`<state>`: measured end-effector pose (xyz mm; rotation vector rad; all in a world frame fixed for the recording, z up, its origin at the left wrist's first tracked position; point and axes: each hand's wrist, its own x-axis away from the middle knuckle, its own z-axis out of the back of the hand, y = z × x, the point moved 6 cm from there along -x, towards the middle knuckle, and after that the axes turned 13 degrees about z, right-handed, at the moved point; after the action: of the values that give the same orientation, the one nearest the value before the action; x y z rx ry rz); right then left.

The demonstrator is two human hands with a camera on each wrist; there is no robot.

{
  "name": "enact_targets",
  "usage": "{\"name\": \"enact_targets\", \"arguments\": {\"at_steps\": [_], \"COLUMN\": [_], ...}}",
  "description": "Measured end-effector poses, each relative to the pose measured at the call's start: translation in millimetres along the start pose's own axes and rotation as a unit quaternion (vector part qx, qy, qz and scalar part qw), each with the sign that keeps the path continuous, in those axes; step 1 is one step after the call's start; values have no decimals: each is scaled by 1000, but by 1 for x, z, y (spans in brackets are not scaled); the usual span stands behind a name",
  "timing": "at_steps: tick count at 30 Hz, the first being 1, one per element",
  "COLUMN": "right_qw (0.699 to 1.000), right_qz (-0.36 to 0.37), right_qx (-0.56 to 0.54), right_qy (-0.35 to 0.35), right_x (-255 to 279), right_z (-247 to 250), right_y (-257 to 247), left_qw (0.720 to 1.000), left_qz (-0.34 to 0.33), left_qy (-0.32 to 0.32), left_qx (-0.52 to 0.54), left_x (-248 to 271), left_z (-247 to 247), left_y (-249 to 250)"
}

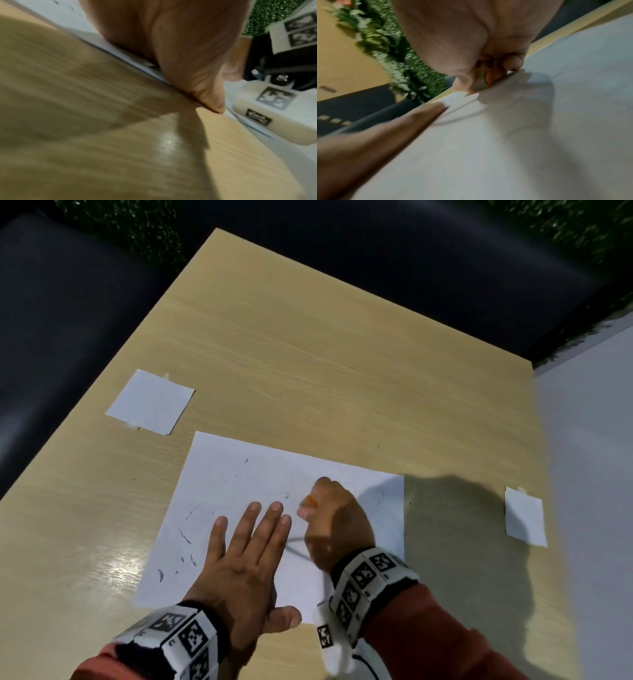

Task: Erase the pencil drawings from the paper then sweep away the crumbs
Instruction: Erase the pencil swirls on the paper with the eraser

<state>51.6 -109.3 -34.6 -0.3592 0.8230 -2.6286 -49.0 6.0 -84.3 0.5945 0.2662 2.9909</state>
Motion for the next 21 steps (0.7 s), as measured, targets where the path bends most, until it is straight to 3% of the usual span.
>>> {"name": "enact_targets", "arguments": {"at_steps": [2,5,7,9,13,16,18,21], "right_qw": [1000,993,985,987,999,992,984,989], "right_qz": [25,-109,-156,-138,-20,-83,-132,-101], "right_qx": [-2,-6,41,44,25,81,104,90], "right_qy": [-1,49,68,71,-11,53,53,61], "right_x": [-10,-22,-24,-22,-4,-21,-23,-18], "right_z": [-3,32,51,46,3,41,62,53], "right_y": [-2,48,68,51,8,44,69,50], "left_qw": [1000,999,999,999,998,997,997,997], "left_qz": [-1,-5,-3,1,-2,-6,-7,-3], "left_qy": [21,42,46,47,58,70,72,71], "left_qx": [3,12,14,17,18,24,27,39], "left_x": [-1,-1,0,1,2,0,-1,-2], "left_z": [1,1,1,2,0,3,1,-2], "left_y": [0,1,1,1,4,2,3,2]}}
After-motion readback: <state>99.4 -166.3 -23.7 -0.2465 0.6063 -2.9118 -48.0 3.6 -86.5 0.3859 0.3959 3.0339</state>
